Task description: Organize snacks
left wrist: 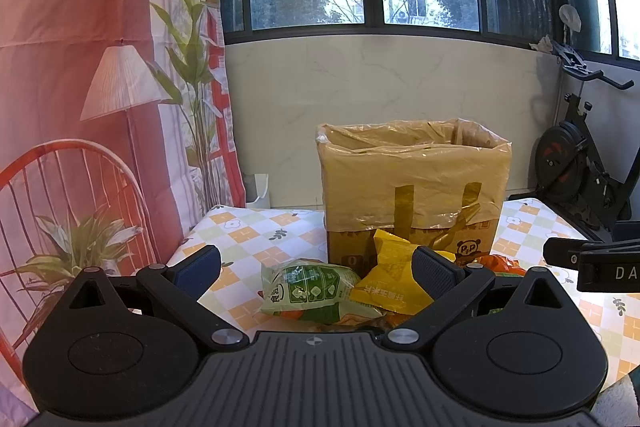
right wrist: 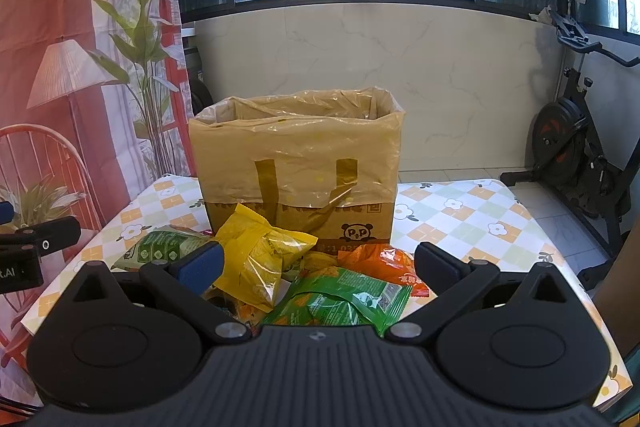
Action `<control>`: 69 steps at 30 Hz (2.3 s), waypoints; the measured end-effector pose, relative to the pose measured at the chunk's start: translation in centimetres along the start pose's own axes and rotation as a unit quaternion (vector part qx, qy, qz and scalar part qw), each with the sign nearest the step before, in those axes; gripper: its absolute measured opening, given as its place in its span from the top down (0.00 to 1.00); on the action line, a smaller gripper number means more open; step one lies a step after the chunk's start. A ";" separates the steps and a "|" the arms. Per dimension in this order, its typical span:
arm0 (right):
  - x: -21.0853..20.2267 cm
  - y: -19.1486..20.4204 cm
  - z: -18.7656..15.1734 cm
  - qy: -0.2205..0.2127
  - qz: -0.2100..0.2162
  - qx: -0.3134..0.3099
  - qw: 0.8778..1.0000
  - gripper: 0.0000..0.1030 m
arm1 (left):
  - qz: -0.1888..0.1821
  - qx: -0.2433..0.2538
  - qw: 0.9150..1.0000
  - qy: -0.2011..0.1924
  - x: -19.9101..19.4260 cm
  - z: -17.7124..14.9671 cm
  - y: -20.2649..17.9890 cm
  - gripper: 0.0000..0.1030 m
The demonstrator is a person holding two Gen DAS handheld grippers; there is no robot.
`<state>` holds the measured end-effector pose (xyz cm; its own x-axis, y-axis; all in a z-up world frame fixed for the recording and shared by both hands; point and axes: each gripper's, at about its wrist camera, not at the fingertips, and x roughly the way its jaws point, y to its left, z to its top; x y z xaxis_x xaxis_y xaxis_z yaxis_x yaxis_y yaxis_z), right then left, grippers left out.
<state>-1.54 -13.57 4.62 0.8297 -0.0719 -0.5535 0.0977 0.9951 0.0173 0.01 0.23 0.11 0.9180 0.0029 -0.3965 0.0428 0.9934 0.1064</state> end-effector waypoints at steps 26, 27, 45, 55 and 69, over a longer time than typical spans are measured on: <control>0.0 -0.1 -0.2 0.000 0.000 0.000 1.000 0.00 | 0.000 0.000 1.000 0.000 0.0 0.0 0.0 0.01; 0.0 -0.1 -0.2 0.000 0.000 0.000 1.000 0.00 | 0.000 0.000 1.000 0.000 0.0 0.0 0.0 0.01; 0.0 0.0 -0.2 0.001 0.000 0.000 1.000 0.00 | 0.000 0.001 1.000 0.001 -0.1 -0.1 0.0 0.01; 0.1 -0.1 -0.2 0.002 0.000 0.001 1.000 0.00 | 0.000 0.001 1.000 0.002 -0.2 -0.2 -0.1 0.01; 0.9 -2.6 -0.5 -0.043 0.025 0.027 0.998 0.00 | 0.036 0.000 0.999 0.009 1.1 -0.3 0.9 0.01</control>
<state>-1.34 -16.17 3.63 0.8785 -0.0297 -0.4767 0.0820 0.9926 0.0893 0.91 1.16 -0.54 0.9113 0.0756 -0.4049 -0.0220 0.9905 0.1354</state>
